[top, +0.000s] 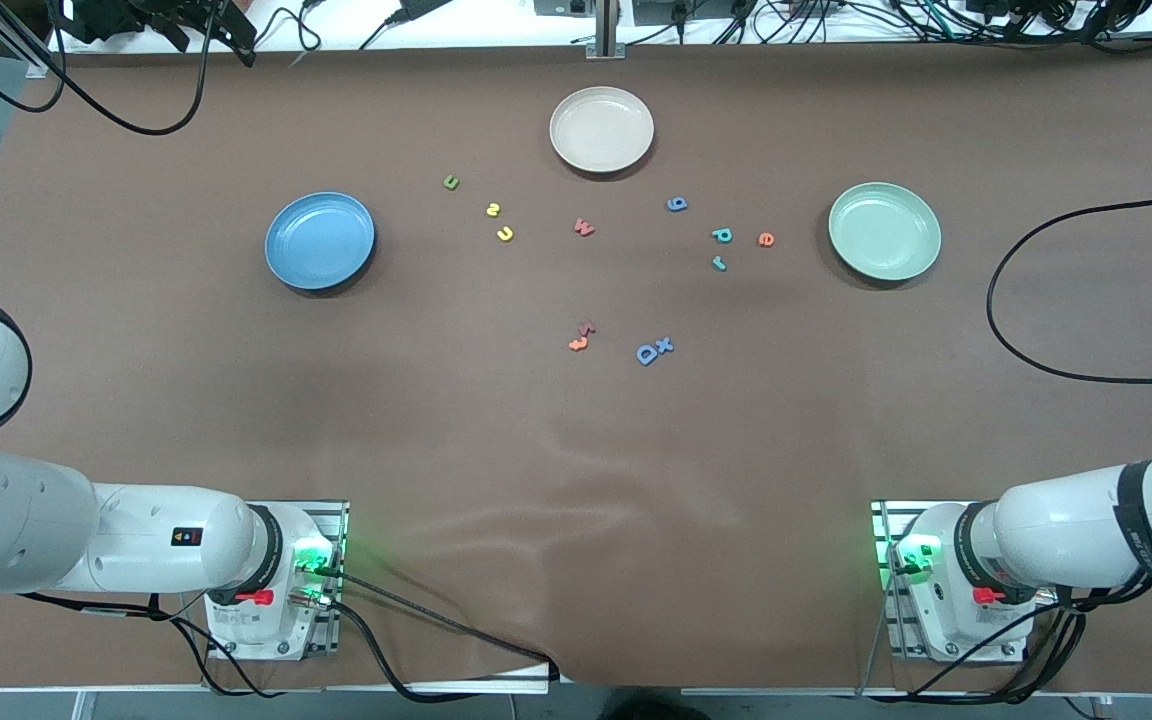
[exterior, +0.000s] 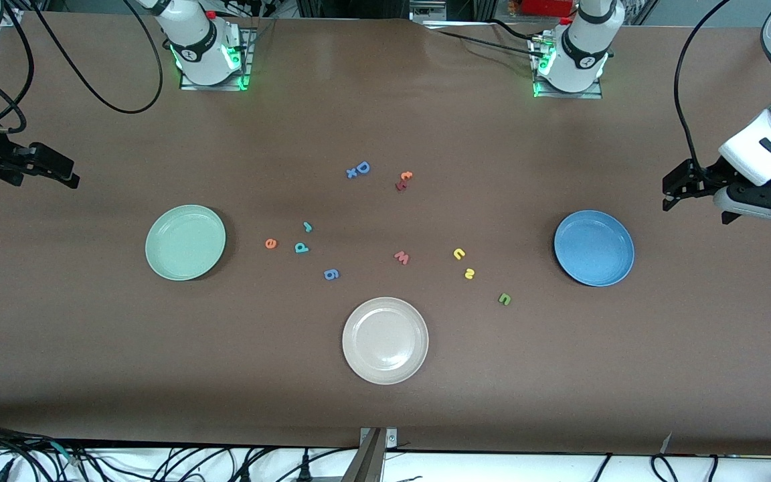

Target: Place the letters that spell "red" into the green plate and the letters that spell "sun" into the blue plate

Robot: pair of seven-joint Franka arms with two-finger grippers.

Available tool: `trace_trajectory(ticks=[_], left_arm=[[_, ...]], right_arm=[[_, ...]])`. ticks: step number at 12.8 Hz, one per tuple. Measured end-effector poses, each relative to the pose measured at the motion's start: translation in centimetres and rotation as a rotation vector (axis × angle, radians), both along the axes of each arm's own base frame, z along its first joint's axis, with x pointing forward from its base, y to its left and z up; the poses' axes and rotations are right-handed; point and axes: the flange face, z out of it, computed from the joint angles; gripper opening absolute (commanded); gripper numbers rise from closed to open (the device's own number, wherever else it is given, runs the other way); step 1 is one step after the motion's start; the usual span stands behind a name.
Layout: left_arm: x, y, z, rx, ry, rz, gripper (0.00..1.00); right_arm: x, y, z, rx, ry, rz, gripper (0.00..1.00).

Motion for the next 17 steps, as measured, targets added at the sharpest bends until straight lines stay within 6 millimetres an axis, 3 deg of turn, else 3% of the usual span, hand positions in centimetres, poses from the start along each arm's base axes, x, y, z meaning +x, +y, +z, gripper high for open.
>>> trace_trajectory(ticks=[10, 14, 17], left_arm=[[0.0, 0.0, 0.0, 0.0, 0.0, 0.0, 1.0], [0.0, -0.1, 0.0, 0.0, 0.0, -0.001, 1.0], [0.0, -0.1, 0.0, 0.0, 0.0, -0.001, 1.0]], right_arm=[[-0.5, 0.5, -0.4, 0.001, 0.051, 0.01, 1.0], [-1.0, 5.2, -2.0, -0.002, 0.124, 0.089, 1.0], [0.0, 8.8, -6.3, -0.011, 0.193, 0.144, 1.0]])
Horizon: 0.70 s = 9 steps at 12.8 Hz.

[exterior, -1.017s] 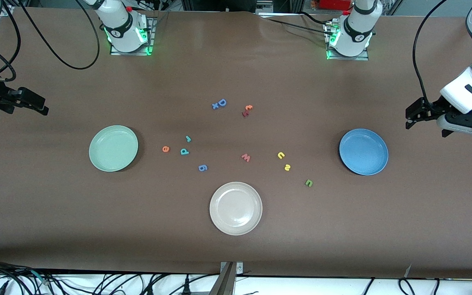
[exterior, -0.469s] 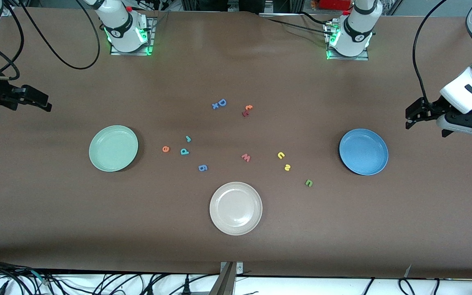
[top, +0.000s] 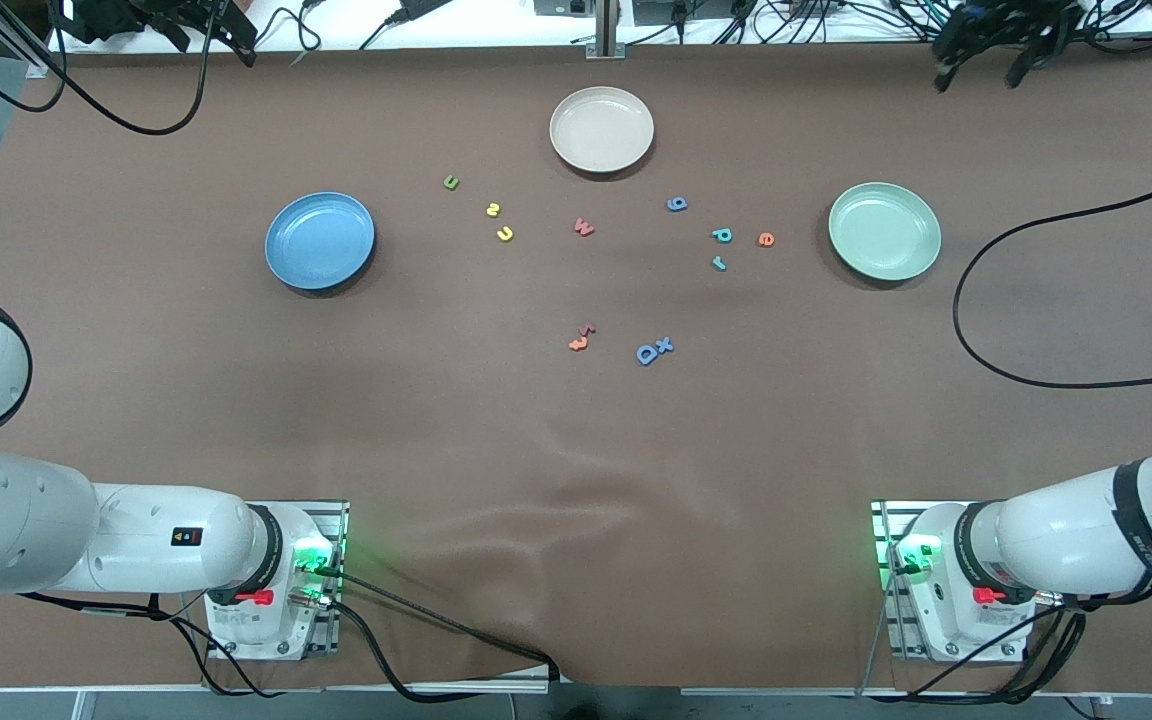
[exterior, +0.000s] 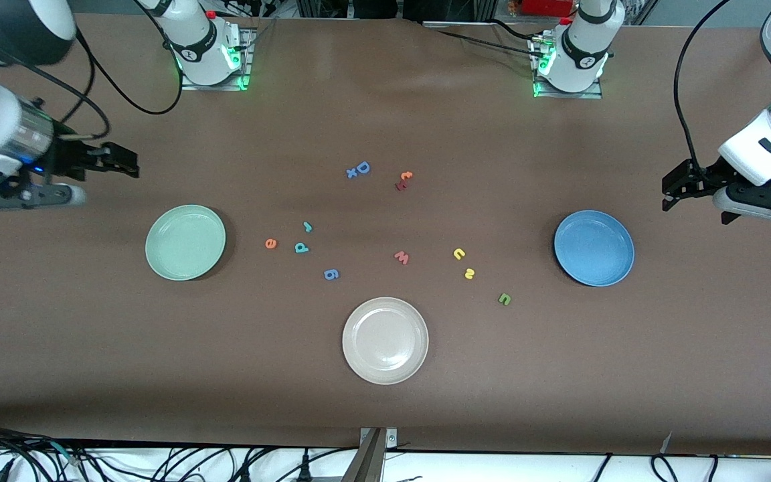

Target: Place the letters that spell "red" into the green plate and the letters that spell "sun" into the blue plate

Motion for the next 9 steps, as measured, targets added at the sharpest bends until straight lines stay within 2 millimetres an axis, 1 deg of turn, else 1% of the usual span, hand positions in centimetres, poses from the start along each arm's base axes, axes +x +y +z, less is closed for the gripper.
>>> trace_trajectory(ticks=[3, 6, 7, 9], left_arm=[[0.0, 0.0, 0.0, 0.0, 0.0, 0.0, 1.0], [0.0, -0.2, 0.1, 0.0, -0.001, -0.004, 1.0], [0.0, -0.2, 0.1, 0.0, -0.001, -0.004, 1.0], [0.1, -0.3, 0.2, 0.0, -0.005, -0.004, 1.0]], right_arm=[[1.3, 4.1, -4.6, -0.019, 0.032, 0.003, 1.0], [2.2, 7.3, -8.0, -0.034, 0.025, -0.022, 1.0], [2.3, 8.5, -9.1, -0.041, 0.016, -0.049, 1.0], [1.7, 11.6, -11.4, -0.056, -0.01, -0.116, 1.0]])
